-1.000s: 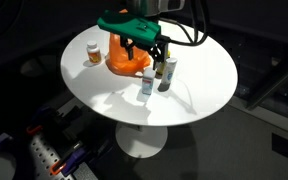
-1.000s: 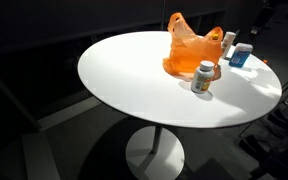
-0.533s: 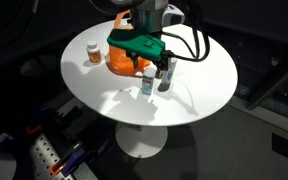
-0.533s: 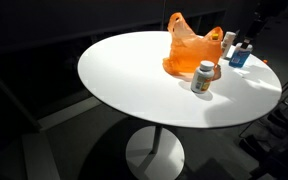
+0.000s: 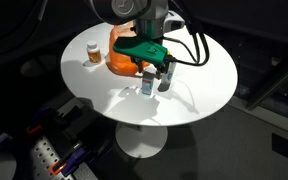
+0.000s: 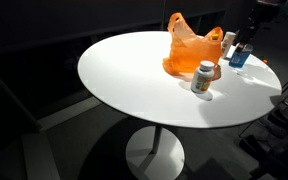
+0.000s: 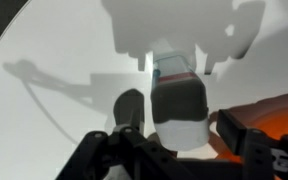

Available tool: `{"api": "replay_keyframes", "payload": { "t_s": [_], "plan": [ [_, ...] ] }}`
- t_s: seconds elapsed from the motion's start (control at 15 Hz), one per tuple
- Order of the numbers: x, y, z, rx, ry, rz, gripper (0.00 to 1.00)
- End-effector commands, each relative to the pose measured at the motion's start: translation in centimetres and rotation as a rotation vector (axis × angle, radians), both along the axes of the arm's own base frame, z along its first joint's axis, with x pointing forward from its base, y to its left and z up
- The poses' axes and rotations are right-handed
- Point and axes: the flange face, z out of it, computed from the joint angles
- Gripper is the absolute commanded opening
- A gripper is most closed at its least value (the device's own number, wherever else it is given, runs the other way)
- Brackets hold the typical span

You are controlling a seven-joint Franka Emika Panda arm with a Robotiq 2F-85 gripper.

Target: Put the white bottle inside the plastic bag

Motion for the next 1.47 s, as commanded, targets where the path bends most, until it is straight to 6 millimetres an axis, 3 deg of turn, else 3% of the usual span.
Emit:
{"api": "replay_keyframes", "payload": {
  "t_s": [0.0,0.2,0.27,0.4,0.8,1.13,1.4],
  "plan": [
    [1.0,-0.4,0.2,-0.016,-0.011,0.027,0.49],
    [0.8,-0.5,1.3,-0.010,-0.005,0.020,0.25],
    [0.8,-0.5,1.7,-0.003,-0.002,0.018,0.21],
    [0.6,-0.3,2.9,0.013,-0.002,0.017,0.21],
    [1.2,2.7,9.0,0.106,-0.002,0.012,0.21],
    [3.1,5.2,14.2,0.209,-0.037,0.004,0.21],
    [5.2,7.4,16.3,0.286,-0.065,0.006,0.21]
  ]
}}
